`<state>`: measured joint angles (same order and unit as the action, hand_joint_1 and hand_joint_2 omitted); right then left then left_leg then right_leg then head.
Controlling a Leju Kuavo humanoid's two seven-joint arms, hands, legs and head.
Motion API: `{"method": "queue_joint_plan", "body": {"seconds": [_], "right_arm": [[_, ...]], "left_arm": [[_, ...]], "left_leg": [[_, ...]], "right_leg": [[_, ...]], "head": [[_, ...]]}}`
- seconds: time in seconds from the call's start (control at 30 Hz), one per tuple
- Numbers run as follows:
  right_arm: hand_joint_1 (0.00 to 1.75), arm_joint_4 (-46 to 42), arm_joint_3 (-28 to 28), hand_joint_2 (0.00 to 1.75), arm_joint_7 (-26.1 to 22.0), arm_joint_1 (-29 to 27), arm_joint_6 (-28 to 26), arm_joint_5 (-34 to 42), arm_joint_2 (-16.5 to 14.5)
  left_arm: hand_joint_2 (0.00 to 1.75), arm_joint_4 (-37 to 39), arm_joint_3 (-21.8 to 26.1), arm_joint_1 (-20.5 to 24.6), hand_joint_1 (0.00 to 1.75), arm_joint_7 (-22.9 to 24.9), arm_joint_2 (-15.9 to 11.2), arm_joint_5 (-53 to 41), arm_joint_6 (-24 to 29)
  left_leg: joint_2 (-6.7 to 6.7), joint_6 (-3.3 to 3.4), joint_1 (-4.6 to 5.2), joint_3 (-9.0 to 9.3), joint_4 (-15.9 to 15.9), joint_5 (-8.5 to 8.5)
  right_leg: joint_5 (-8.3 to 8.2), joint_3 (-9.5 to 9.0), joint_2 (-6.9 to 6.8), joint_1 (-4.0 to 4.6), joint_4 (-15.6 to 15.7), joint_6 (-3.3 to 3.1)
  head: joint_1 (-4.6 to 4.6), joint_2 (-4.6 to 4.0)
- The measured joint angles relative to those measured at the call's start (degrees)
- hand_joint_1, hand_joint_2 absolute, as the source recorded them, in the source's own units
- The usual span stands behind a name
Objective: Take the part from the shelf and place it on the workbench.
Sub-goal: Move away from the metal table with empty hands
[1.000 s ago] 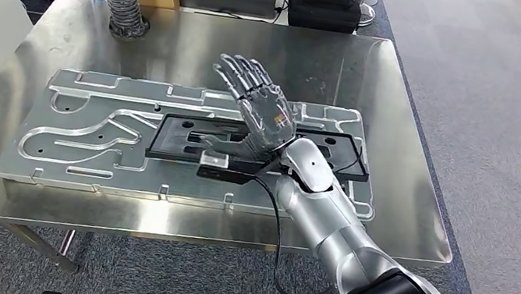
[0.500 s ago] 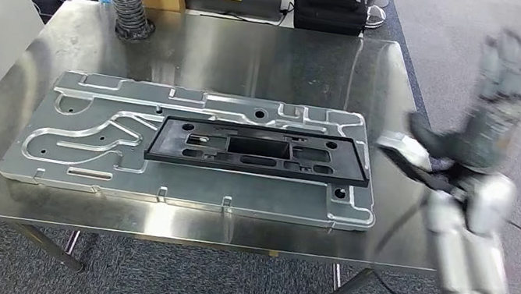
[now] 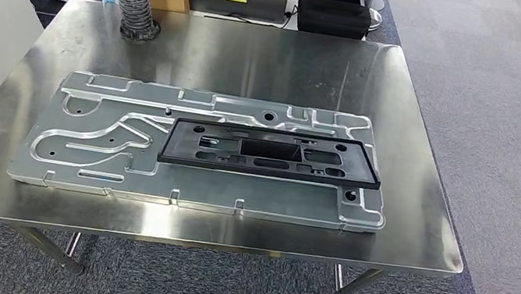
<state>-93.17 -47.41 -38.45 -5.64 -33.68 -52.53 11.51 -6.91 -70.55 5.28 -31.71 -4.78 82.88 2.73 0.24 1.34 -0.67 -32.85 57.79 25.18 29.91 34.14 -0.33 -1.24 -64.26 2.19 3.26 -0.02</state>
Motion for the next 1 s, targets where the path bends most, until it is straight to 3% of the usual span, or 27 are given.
{"method": "queue_joint_plan", "body": {"seconds": [0.07, 0.2, 0.23, 0.3, 0.37, 0.4, 0.43, 0.47, 0.53, 0.6, 0.67, 0.7, 0.73, 0.77, 0.83, 0.87, 0.9, 0.93, 0.97, 1.0], "right_arm": [[0.0, 1.11, -2.27, 0.0, -0.84, -0.37, 0.25, 0.16, -1.41], [0.0, 2.22, -4.73, 0.0, -1.26, -0.54, 1.66, -0.42, -3.08], [0.0, 2.55, -5.27, 0.0, -1.26, -0.45, 2.56, -1.0, -3.53], [0.0, 4.03, -6.6, 0.0, -1.27, -0.3, 4.53, -2.42, -4.84], [0.0, 7.41, -8.32, 0.0, -1.31, -0.26, 5.67, -3.81, -6.72], [0.0, 9.76, -9.23, 0.0, -1.32, -0.23, 5.89, -4.54, -7.61], [0.0, 12.64, -10.16, 0.0, -1.33, -0.1, 6.03, -5.37, -8.31], [0.0, 15.9, -11.13, 0.0, -1.33, 0.16, 6.12, -6.29, -8.77], [0.0, 23.77, -13.51, 0.0, -0.95, 1.14, 6.12, -8.69, -9.17], [0.0, 32.82, -16.18, 0.0, 0.85, 2.4, 5.69, -11.64, -9.28], [0.0, 42.03, -18.62, 0.0, 4.36, 3.52, 5.27, -14.72, -9.31], [0.0, 46.48, -19.72, 0.0, 6.65, 3.93, 5.12, -16.36, -9.37], [0.0, 50.53, -20.64, 0.0, 9.15, 4.23, 5.11, -17.9, -9.41], [0.0, 54.43, -21.42, 0.0, 12.06, 4.54, 5.5, -19.35, -9.46], [0.0, 61.03, -22.38, 0.0, 18.39, 5.37, 7.67, -21.52, -9.63], [0.0, 63.89, -22.68, 0.0, 21.6, 5.8, 9.32, -22.3, -9.82], [0.0, 66.3, -22.91, 0.0, 24.36, 6.14, 11.02, -22.88, -10.08], [0.0, 68.4, -23.15, 0.0, 26.78, 6.43, 12.65, -23.24, -10.39], [0.0, 70.25, -23.41, 0.0, 28.57, 6.7, 14.02, -23.35, -10.71], [0.0, 71.77, -23.66, 0.0, 29.79, 6.99, 15.1, -23.35, -10.99]], "left_arm": [[0.0, 0.0, -0.01, 0.12, 0.0, 0.0, 0.07, 0.0, 0.0], [0.0, 0.0, -0.01, 0.13, 0.0, 0.05, 0.2, 0.0, -0.03], [0.0, 0.0, -0.02, 0.15, 0.0, 0.12, 0.25, 0.0, -0.03], [0.0, 0.0, -0.03, 0.16, 0.0, 0.31, 0.28, 0.0, -0.02], [0.0, 0.0, -0.03, 0.08, 0.0, 0.42, 0.4, 0.0, -0.01], [0.0, 0.0, -0.04, 0.02, 0.0, 0.46, 0.51, 0.0, -0.01], [0.0, 0.0, -0.07, -0.03, 0.0, 0.52, 0.66, 0.0, -0.04], [0.0, 0.0, -0.14, -0.05, 0.0, 0.6, 0.79, 0.0, -0.08], [0.0, 0.0, -0.32, 0.12, 0.0, 0.8, 0.98, 0.0, -0.19], [0.0, 0.0, -0.42, 0.28, 0.0, 1.06, 1.2, 0.0, -0.33], [0.0, 0.0, -0.42, 0.13, 0.0, 1.44, 1.43, 0.0, -0.43], [0.0, 0.0, -0.42, 0.06, 0.0, 1.7, 1.56, 0.0, -0.44], [0.0, 0.0, -0.42, 0.02, 0.0, 1.96, 1.69, 0.0, -0.45], [0.0, 0.0, -0.42, 0.01, 0.0, 2.27, 1.82, 0.0, -0.43], [0.0, 0.0, -0.43, -0.1, 0.0, 2.92, 1.97, 0.0, -0.15], [0.0, 0.0, -0.44, -0.17, 0.0, 3.21, 2.02, 0.0, 0.05], [0.0, 0.0, -0.46, -0.22, 0.0, 3.46, 2.06, 0.0, 0.23], [0.0, 0.0, -0.56, -0.25, 0.0, 3.68, 2.09, 0.0, 0.32], [0.0, 0.0, -0.72, -0.27, 0.0, 3.89, 2.11, 0.0, 0.37], [0.0, 0.0, -0.95, -0.27, 0.0, 4.07, 2.12, 0.0, 0.37]], "left_leg": [[-0.05, -0.54, 0.2, -0.26, 0.38, -0.08], [-0.06, -1.95, 0.27, -0.64, 0.7, -0.01], [-0.07, -2.26, 0.21, -1.13, 1.82, 1.23], [-0.09, -2.62, 0.09, -3.06, 7.27, 5.98], [-0.09, -2.76, 0.09, -4.78, 14.12, 10.38], [-0.09, -2.71, 0.1, -4.52, 15.58, 11.18], [-0.09, -2.56, 0.13, -3.11, 14.78, 10.9], [-0.1, -2.29, 0.18, -0.6, 11.76, 9.79], [-0.13, -1.51, 0.46, 5.44, 2.99, 7.45], [-0.12, -0.91, 0.83, 8.19, -1.88, 6.34], [-0.07, -0.42, 1.01, 7.81, -2.33, 5.52], [0.04, -0.11, 0.94, 7.52, -2.55, 4.8], [0.15, 0.25, 0.84, 7.09, -2.86, 3.96], [0.27, 0.55, 0.7, 6.48, -3.17, 3.07], [0.47, 0.86, 0.59, 4.9, -3.33, 1.6], [0.56, 0.8, 0.59, 4.0, -3.22, 0.96], [0.64, 0.67, 0.57, 3.08, -3.04, 0.34], [0.68, 0.48, 0.51, 2.13, -2.75, -0.22], [0.7, 0.22, 0.41, 1.12, -2.32, -0.71], [0.7, -0.09, 0.3, 0.17, -1.76, -1.11]], "right_leg": [[-1.84, -2.96, 0.11, 0.12, 5.6, -0.43], [-3.01, -2.46, 0.25, 0.28, 6.28, -2.02], [-3.45, -2.09, 0.22, 0.19, 6.4, -2.51], [-4.35, -1.07, 0.17, 0.21, 6.52, -3.19], [-5.28, 0.23, 0.12, 0.45, 6.47, -3.4], [-5.76, 0.9, 0.09, 0.58, 6.44, -3.43], [-6.25, 1.52, 0.08, 0.7, 6.41, -3.42], [-6.72, 2.08, 0.11, 0.81, 6.4, -3.38], [-7.71, 2.89, 0.18, 1.05, 6.36, -3.13], [-8.7, 3.22, 0.19, 1.11, 6.46, -2.56], [-9.78, 3.2, 0.2, 0.97, 6.94, -1.83], [-9.79, 3.31, 0.26, 0.86, 6.99, -1.52], [-8.78, 3.57, 0.32, 0.77, 6.49, -1.23], [-6.58, 4.1, 0.37, 0.7, 4.92, -0.96], [-0.1, 5.58, 0.38, 0.39, -1.58, -0.49], [2.15, 6.15, 0.38, 0.21, -5.35, -0.25], [2.93, 6.2, 0.37, 0.0, -8.16, -0.02], [2.31, 5.41, 0.36, -0.23, -9.24, 0.19], [0.88, 3.6, 0.35, -0.49, -8.26, 0.4], [-0.46, 0.79, 0.33, -0.74, -5.27, 0.59]], "head": [[0.01, 0.0], [0.01, 0.0], [0.01, 0.0], [0.02, 0.0], [0.02, 0.0], [0.02, 0.0], [0.02, 0.0], [0.02, 0.0], [0.02, 0.0], [0.02, 0.0], [0.02, 0.0], [0.02, 0.0], [0.02, 0.0], [0.02, 0.0], [0.01, 0.0], [0.01, 0.0], [0.01, 0.0], [0.01, 0.0], [0.01, 0.0], [0.01, 0.0]]}}
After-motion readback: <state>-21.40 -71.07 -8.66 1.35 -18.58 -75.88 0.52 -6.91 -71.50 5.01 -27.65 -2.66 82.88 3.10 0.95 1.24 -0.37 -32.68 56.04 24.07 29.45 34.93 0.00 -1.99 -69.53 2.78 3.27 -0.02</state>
